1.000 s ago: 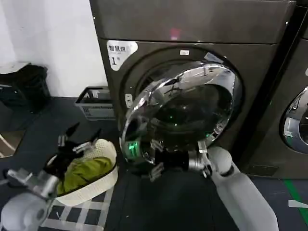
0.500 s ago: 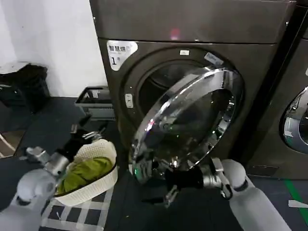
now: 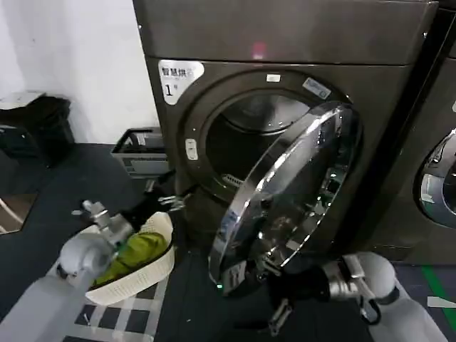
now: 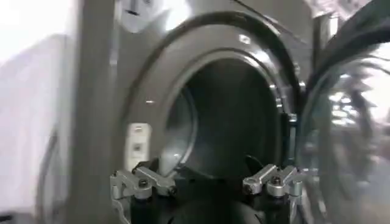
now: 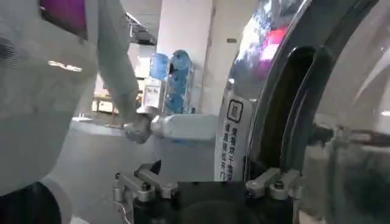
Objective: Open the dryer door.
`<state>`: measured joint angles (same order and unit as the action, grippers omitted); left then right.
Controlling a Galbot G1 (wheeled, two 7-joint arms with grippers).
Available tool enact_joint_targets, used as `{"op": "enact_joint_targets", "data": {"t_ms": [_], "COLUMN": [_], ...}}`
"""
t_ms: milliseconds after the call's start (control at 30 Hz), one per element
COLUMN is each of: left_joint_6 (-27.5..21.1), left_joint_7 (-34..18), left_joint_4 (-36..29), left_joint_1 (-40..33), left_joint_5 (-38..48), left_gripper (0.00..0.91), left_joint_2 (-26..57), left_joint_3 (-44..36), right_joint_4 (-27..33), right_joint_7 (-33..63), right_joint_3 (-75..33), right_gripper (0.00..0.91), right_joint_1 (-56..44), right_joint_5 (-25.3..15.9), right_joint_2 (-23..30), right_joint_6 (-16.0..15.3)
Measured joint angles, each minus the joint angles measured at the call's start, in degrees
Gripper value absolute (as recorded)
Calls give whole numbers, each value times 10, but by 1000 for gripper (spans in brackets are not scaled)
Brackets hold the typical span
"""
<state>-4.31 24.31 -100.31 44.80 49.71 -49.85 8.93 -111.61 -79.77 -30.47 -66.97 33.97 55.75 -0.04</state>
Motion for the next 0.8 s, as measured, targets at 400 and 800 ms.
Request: {"op": "enact_joint_targets", "data": {"t_ms": [400,800], "left_joint_6": [-3,2], "left_joint_7": [55,80], "left_joint_4": [-5,-25], "left_joint_1": [-34,-35], "left_joint_5": [-14,-38], "left_gripper": [907,907], "left_joint_2": [-20,-30], "left_joint_3": [-72,-128], "right_joint_4": [38,65], "right_joint_7": [-19,58], "right_joint_3": [-183,-373], "right_gripper": [907,907], "right_joint_1": [-61,-94], "right_joint_5": [57,125], "right_joint_2": [21,56], "right_joint_6": [12,24]}}
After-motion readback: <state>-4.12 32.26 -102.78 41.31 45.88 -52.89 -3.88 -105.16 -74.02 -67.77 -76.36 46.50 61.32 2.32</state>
